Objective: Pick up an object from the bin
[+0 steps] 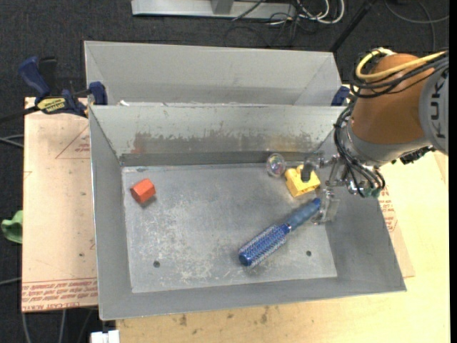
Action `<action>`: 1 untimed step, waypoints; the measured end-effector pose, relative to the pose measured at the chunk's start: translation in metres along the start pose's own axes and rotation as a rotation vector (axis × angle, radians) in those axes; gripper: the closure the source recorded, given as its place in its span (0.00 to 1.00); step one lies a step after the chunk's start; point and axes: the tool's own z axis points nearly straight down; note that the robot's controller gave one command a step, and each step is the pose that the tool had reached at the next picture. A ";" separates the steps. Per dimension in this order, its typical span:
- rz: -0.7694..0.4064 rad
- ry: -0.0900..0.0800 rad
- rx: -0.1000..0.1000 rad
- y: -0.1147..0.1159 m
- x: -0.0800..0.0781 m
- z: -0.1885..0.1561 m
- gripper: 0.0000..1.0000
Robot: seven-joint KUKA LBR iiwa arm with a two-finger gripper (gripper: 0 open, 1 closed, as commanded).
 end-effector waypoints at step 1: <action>-0.342 -0.003 0.000 0.022 0.026 0.098 0.00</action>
Offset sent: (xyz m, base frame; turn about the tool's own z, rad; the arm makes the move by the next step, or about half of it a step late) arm -0.0258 0.0209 -0.0954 -0.3441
